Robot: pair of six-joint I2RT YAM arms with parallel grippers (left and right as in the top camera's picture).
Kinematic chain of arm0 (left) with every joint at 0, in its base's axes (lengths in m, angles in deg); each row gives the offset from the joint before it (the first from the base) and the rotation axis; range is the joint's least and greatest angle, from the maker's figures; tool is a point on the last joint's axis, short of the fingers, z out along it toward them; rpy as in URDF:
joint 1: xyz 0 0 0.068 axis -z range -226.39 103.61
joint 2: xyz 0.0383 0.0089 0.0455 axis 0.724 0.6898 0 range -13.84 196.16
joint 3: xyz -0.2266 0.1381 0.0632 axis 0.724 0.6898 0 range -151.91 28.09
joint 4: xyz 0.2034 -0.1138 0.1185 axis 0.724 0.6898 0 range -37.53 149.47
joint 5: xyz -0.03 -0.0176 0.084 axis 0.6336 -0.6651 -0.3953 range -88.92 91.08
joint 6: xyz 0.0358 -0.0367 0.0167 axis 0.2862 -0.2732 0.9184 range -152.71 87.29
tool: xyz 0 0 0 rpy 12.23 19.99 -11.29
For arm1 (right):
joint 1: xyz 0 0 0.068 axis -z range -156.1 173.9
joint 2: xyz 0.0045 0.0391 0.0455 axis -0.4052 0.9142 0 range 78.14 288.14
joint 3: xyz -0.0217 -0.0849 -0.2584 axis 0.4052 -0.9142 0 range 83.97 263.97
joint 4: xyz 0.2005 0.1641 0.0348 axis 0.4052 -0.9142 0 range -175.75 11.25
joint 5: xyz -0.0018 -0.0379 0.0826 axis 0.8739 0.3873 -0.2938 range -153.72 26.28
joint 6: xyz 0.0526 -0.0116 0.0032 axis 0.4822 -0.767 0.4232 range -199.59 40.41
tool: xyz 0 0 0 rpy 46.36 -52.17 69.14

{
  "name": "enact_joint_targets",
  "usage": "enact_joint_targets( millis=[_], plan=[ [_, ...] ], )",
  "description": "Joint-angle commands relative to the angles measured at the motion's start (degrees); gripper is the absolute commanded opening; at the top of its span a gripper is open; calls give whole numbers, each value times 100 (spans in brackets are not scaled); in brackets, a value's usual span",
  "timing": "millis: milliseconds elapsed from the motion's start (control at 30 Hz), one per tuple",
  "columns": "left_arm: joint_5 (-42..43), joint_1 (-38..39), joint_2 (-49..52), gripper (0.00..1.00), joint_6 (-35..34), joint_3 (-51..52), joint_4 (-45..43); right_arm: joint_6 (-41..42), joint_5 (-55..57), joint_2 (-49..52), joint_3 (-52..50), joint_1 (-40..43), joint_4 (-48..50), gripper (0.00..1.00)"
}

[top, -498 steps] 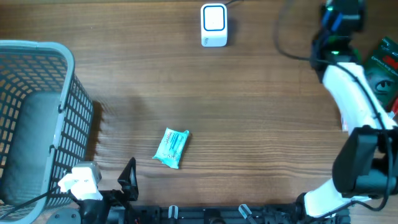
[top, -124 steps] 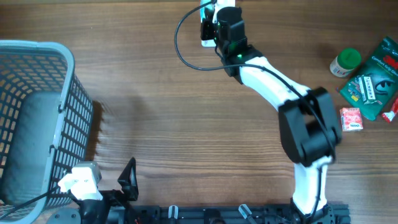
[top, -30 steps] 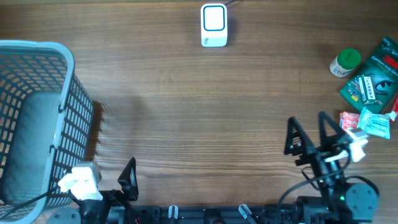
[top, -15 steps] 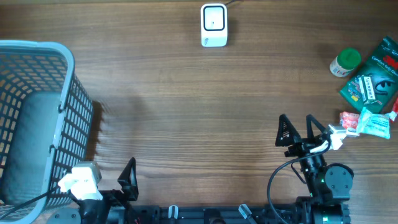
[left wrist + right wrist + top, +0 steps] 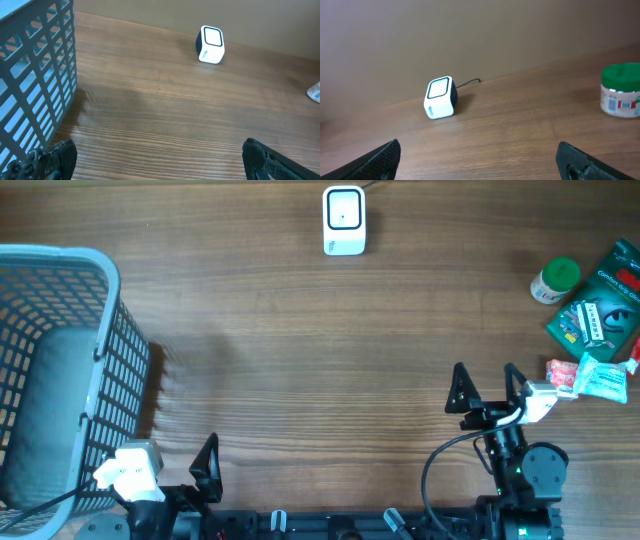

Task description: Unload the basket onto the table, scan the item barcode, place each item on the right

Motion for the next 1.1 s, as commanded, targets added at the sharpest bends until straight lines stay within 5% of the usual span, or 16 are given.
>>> enact_joint_targets(
  millis=[0, 1067],
  plan=[
    [87, -33, -39, 100, -31, 4, -13, -496, 83, -92, -63, -44, 48, 100],
    [87, -33, -39, 100, -31, 4, -13, -634, 105, -90, -79, -44, 94, 99]
  ],
)
